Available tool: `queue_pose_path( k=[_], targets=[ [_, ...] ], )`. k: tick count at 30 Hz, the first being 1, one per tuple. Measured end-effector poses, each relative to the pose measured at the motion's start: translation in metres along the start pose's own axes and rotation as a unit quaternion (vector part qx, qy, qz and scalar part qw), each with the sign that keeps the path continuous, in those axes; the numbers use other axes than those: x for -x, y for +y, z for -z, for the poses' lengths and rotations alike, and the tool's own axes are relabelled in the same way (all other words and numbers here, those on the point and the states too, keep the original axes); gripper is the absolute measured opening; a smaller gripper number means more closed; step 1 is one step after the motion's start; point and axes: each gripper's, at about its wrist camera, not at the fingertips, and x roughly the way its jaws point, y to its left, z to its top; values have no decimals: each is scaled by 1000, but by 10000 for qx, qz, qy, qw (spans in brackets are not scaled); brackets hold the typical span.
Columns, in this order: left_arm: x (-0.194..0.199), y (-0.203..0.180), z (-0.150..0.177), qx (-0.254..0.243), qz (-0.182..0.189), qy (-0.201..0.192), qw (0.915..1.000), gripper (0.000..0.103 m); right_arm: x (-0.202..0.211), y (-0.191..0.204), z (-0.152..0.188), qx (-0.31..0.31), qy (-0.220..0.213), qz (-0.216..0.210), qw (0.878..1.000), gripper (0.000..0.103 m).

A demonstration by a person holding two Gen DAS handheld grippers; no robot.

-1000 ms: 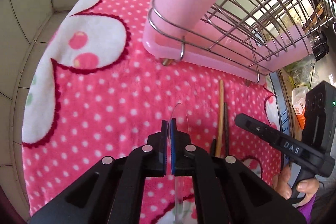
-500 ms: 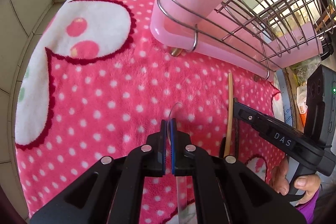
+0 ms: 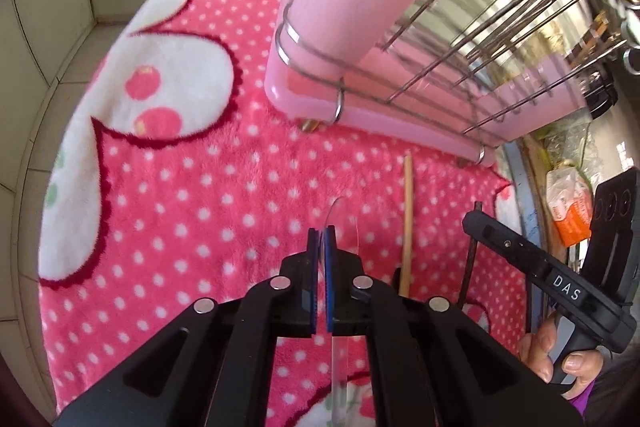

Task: Organize utensils
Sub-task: 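Lift the spoon with the left tool while the right carries the chopstick to the pink cup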

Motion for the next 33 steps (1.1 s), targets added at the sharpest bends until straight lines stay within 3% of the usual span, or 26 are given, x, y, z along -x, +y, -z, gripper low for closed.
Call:
queue_pose_path(
  k=[7,15,23,28,33],
  targets=[
    [66,-7,-5,-105,94,-1102,9938,1,58,13,-2,314,-848,16,9959,6],
    [138,-27,-23,-164,267,-2382,9707,1,140,38,-20,750,-2106,49,9747,6],
    [193,-44,-57,-149,411,-3438,9380,1,214,50,-56,1002,-3425,168,9340,6],
    [212,-58,-72,-193,217,-4069,9130,1,233,55,-75,1181,-4116,399,9028,6],
    [207,-62,-94,-157,42,-4290,9032,1,238,52,-96,1233,-4586,629,8778,6]
  ],
)
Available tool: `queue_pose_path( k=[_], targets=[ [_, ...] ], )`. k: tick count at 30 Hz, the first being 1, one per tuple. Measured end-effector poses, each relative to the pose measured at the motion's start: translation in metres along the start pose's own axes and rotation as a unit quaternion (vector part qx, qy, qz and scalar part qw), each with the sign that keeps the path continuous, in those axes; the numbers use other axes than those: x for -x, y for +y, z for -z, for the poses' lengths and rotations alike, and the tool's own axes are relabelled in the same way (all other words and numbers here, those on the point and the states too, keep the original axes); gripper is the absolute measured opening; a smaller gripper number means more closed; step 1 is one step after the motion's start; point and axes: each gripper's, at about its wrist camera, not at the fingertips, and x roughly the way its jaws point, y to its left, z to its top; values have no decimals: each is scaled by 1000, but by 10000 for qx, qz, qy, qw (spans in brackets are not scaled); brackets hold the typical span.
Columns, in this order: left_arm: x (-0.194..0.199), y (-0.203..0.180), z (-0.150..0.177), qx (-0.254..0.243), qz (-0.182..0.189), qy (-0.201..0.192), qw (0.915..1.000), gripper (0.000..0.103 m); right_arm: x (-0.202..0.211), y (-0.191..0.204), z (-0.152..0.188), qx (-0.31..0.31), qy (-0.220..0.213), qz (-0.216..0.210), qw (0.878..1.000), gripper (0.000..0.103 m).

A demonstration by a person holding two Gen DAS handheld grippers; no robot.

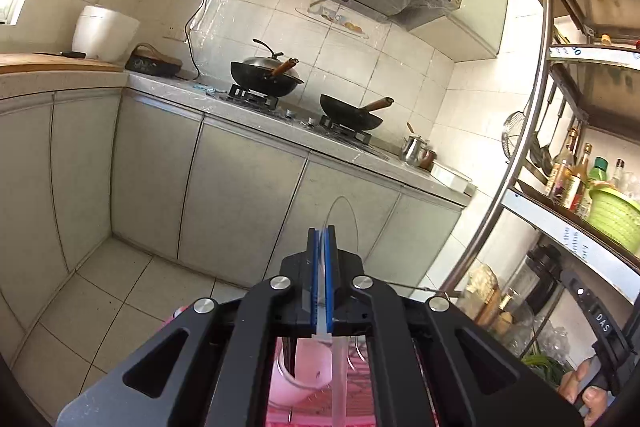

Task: Organize utensils
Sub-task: 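Lift the spoon with the left tool while the right carries the chopstick to the pink cup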

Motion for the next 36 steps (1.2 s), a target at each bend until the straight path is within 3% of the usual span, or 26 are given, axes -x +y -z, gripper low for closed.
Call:
queue_pose_path(
  k=[5,9,14,23,33,36],
  targets=[
    [-16,-6,-2,-153,-316,-397,9986,1,-20,-8,5,150,-318,248,9991,6],
    [-19,-10,1,-340,-426,-781,9955,1,-38,-15,19,157,-288,369,9988,6],
    [-29,-13,5,-562,-534,-977,9922,1,-55,-23,34,115,-190,428,9988,6],
    [-44,-10,24,-685,-470,-981,9917,1,-59,-25,66,204,83,412,9989,6],
    [-47,-11,52,-967,-661,-1236,9854,1,-53,-34,91,-30,431,335,9985,6],
    [-46,-6,62,-865,-583,-1117,9883,1,-51,-37,96,-122,550,305,9979,6]
  ],
)
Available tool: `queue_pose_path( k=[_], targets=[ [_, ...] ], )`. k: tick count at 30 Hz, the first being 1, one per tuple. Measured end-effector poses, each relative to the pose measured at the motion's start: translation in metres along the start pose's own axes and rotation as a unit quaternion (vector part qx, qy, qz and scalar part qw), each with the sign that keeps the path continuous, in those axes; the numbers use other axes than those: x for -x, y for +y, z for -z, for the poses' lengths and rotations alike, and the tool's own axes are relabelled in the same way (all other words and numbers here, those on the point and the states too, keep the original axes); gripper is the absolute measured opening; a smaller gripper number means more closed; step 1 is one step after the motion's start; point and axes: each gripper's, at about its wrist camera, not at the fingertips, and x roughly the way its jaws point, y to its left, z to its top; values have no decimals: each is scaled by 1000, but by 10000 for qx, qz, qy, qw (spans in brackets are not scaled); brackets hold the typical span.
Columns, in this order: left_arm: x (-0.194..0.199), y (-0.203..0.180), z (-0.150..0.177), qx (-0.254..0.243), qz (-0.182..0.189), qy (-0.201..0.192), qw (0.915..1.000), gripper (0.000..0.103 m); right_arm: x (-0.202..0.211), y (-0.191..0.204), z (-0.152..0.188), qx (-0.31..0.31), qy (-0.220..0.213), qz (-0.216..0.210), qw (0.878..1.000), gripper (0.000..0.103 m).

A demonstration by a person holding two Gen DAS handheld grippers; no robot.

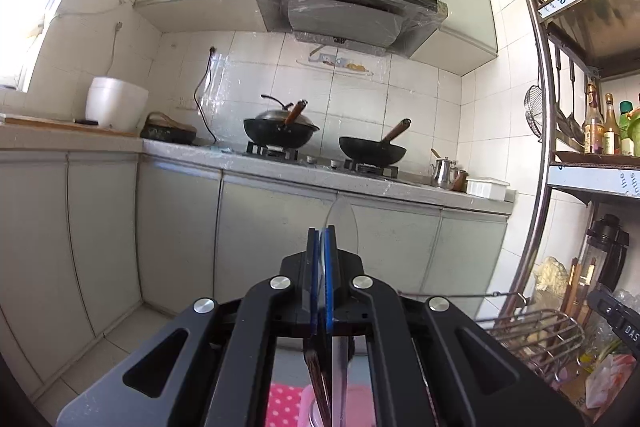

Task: Organize utensils
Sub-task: 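Lift the spoon with the left tool while the right carries the chopstick to the pink cup, then drop the spoon into the pink cup with the left tool while the right releases the chopstick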

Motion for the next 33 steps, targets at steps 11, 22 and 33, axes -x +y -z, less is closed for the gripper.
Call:
queue_pose_path(
  k=[11,22,33],
  targets=[
    [5,25,44,484,82,970,9941,1,-2,-1,20,-102,559,-167,9982,6],
    [9,30,52,596,190,1392,9883,1,-3,-2,29,-270,1049,-304,9937,12],
    [20,31,55,554,271,1675,9839,27,12,-11,35,-483,1254,-334,9904,38]
  ],
)
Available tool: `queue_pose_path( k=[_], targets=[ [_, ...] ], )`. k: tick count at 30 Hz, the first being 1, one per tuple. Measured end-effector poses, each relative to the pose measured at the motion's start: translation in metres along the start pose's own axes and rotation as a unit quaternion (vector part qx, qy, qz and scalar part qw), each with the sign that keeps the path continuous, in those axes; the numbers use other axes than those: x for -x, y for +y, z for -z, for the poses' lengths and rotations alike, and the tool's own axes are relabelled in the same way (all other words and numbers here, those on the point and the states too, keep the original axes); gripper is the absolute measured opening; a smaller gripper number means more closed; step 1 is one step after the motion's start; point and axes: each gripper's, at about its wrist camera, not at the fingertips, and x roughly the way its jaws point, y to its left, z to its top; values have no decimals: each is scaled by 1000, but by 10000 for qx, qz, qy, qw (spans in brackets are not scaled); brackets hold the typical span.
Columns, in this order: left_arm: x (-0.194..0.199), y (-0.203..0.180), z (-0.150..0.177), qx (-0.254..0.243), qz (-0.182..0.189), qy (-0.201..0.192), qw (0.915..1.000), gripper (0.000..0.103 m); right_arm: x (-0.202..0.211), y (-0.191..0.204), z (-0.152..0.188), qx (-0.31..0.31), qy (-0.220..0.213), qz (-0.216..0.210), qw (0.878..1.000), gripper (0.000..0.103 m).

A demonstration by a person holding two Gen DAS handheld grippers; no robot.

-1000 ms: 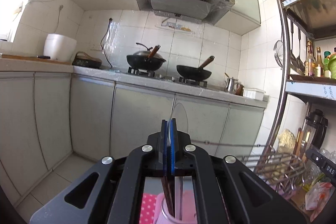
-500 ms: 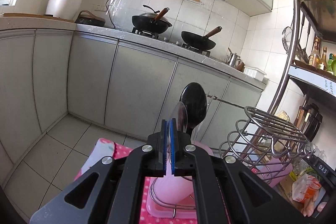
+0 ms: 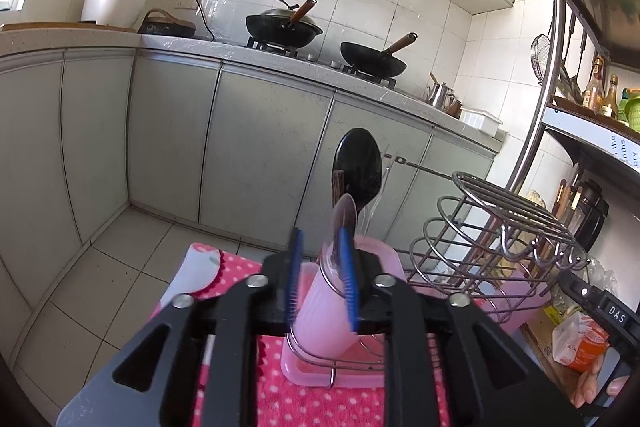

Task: Organize utensils
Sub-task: 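Drop the spoon into the pink cup with the left tool while the right releases the chopstick, then grasp a light wooden chopstick with the left tool while the right grasps the black plastic knife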

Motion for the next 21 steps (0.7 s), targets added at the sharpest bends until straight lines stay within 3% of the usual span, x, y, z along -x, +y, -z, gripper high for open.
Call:
queue_pose_path(
  k=[7,21],
  targets=[
    [19,8,9,194,177,320,9991,33,17,-1,17,-178,292,-169,9993,38],
    [30,-1,70,-146,381,1669,9851,33,22,6,85,-408,1450,-293,9882,38]
  ],
)
